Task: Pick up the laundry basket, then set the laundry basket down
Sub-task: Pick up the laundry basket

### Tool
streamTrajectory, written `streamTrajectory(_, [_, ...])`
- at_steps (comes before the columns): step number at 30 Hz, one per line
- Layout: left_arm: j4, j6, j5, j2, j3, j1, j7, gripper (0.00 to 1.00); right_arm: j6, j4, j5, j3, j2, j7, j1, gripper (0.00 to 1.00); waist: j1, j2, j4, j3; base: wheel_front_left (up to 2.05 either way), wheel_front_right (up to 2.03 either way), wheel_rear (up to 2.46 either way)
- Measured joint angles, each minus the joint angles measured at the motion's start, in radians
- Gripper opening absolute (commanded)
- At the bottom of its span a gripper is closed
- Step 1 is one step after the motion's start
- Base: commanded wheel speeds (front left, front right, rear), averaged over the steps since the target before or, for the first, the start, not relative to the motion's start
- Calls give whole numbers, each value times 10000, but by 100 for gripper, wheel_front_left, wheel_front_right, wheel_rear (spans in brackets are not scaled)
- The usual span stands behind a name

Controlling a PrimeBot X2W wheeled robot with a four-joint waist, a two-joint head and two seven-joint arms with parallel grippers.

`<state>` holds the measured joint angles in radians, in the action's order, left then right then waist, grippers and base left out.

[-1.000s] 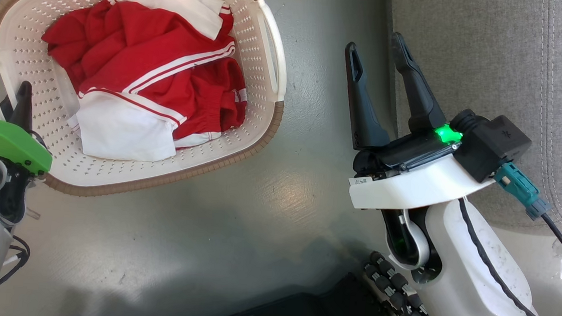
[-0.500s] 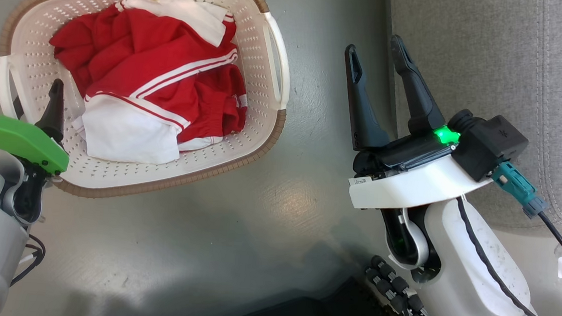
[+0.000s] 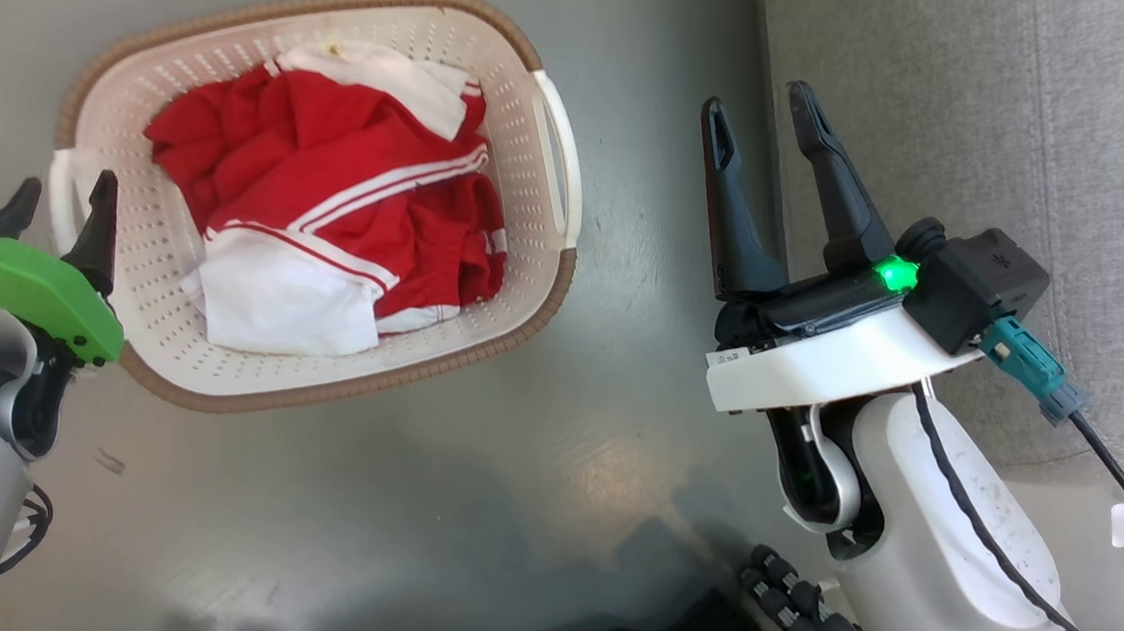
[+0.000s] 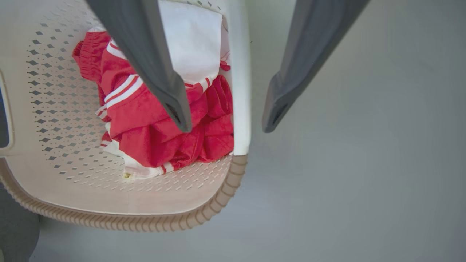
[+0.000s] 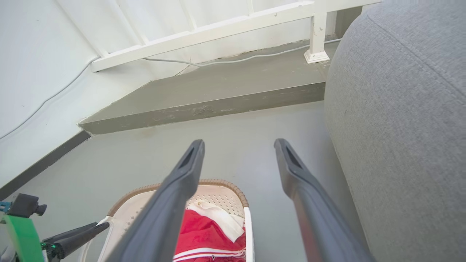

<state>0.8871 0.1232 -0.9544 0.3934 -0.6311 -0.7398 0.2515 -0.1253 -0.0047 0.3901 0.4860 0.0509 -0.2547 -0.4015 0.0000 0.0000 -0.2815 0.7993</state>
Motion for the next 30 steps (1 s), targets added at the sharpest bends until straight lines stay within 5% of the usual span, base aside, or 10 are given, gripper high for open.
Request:
streamTrajectory(16, [-2052,12,1175,-541,589,132,2,100,0,800,-4,-261,29,0,12,100,-1,0,470,-1766,0,0,0])
streamTrajectory(30, [-4167,13,1910,-727,1845,1825,2,100,-2,1174,-109,-865,52,0,566,100,-1,0,994,-3712,0,0,0])
